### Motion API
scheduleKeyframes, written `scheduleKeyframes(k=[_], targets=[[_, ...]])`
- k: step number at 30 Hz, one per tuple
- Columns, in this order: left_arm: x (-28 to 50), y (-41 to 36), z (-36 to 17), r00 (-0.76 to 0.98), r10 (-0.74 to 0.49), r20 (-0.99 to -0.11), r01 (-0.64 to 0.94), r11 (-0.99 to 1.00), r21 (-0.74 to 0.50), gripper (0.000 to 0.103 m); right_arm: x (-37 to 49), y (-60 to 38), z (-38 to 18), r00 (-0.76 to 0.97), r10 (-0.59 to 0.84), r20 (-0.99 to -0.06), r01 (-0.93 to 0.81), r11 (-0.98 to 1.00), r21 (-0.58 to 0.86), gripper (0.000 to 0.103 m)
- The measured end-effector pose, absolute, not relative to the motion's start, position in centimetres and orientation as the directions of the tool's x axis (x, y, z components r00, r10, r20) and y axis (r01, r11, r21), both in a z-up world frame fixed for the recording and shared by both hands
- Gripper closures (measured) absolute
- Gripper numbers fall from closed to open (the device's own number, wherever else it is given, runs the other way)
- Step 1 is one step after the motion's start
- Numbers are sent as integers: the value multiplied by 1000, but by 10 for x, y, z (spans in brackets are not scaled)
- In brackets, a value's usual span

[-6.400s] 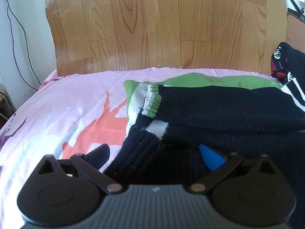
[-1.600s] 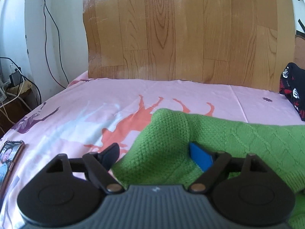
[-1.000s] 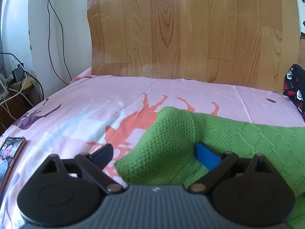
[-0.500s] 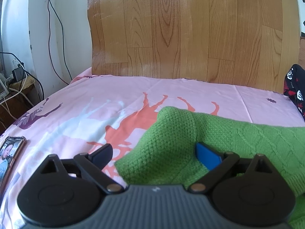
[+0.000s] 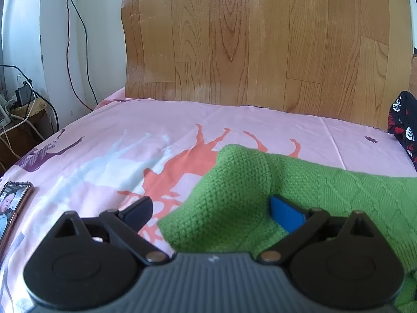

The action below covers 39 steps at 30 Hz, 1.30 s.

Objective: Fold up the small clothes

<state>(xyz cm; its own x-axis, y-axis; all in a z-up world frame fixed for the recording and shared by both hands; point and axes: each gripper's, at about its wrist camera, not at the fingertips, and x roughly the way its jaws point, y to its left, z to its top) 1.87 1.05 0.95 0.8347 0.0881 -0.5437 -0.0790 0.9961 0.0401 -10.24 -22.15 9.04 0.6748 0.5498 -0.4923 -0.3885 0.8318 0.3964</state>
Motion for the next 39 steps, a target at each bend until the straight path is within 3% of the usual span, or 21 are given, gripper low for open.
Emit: scheduleKeyframes(k=[6,10,14,17,20,25,29,39], targets=[[19,11,9,834,87,-544,-79,996,38,3,-114,-225,95,715,543,-440,-386,831,399,61],[19,11,10,834,87,-544,-79,996,38,3,-102,-222,89,683,525,-508,-352,845,402,61],[19,11,9,834,84,-545,-78,996,35,3,-102,-216,89,682,515,-519,-360,855,375,60],[19,11,9,834,83,-546,-78,996,34,3,-109,-227,93,696,533,-480,-355,837,416,59],[19,11,9,834,84,-545,-78,996,34,3,-123,-259,100,749,528,-399,-315,815,487,52],[19,11,9,834,80,-547,-77,997,29,3,-145,-341,111,877,370,-307,-114,780,615,37],[19,13,9,832,71,-550,-75,997,16,3,-148,-385,101,878,256,-403,86,745,661,35],[18,14,10,831,61,-554,-73,997,0,3,-124,-393,65,782,348,-517,237,602,763,36]])
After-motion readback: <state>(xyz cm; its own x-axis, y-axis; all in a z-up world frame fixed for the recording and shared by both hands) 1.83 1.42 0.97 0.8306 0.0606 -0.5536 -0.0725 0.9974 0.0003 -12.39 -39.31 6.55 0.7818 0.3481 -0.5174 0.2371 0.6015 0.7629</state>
